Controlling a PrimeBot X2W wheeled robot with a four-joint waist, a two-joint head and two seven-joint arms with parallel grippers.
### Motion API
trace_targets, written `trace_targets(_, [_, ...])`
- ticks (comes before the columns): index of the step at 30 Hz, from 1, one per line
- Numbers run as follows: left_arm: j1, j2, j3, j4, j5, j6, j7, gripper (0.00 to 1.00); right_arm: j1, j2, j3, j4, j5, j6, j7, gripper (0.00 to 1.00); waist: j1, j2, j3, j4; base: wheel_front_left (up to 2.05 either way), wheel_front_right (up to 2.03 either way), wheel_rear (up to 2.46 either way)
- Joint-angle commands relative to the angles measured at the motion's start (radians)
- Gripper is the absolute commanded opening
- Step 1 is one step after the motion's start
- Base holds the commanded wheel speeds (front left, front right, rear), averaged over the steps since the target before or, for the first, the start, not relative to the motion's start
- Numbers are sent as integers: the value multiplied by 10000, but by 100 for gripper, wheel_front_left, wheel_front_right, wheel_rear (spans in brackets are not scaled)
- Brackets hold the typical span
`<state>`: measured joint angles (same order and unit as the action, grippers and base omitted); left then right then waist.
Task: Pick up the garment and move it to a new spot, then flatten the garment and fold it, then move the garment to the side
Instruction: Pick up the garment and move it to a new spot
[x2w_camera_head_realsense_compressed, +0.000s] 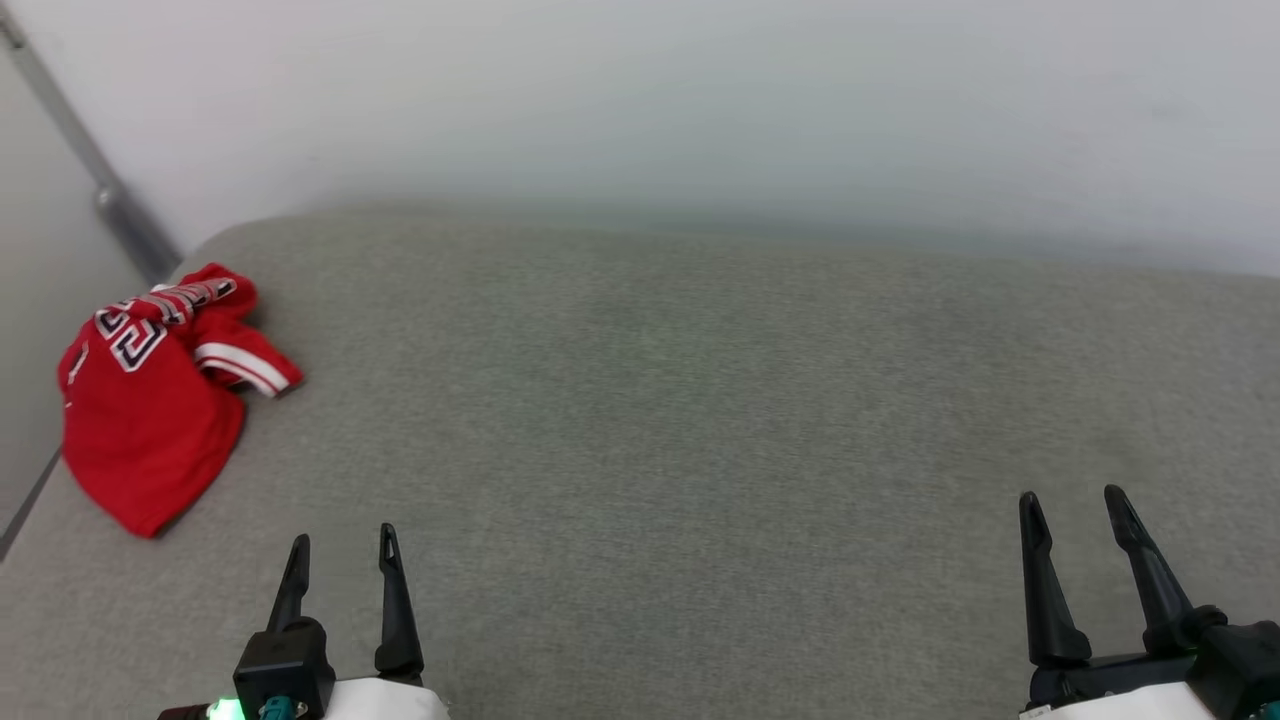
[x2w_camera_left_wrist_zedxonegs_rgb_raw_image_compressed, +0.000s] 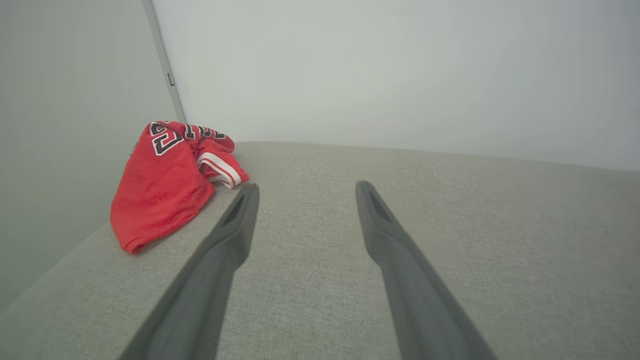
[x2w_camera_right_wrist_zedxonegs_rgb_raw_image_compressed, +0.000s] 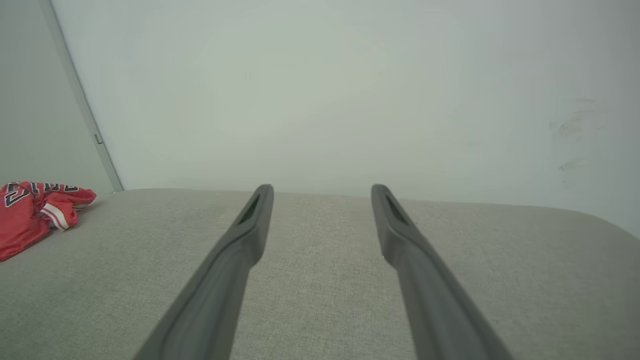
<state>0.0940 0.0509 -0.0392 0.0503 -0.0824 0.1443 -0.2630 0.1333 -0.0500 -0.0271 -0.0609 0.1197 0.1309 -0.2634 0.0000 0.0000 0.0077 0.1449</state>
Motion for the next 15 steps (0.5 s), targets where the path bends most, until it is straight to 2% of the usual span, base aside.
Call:
trace_targets(1, [64, -10, 12, -49, 9, 61, -26, 100, 131, -6, -1, -63, -99, -3, -21, 100, 0, 0, 26, 359, 0, 0, 0])
trace_targets(15, [85, -10, 168, -107, -181, 327, -26, 100, 225, -6, 103, -124, -287, -3, -21, 100, 0, 0, 78, 2337, 0, 0, 0])
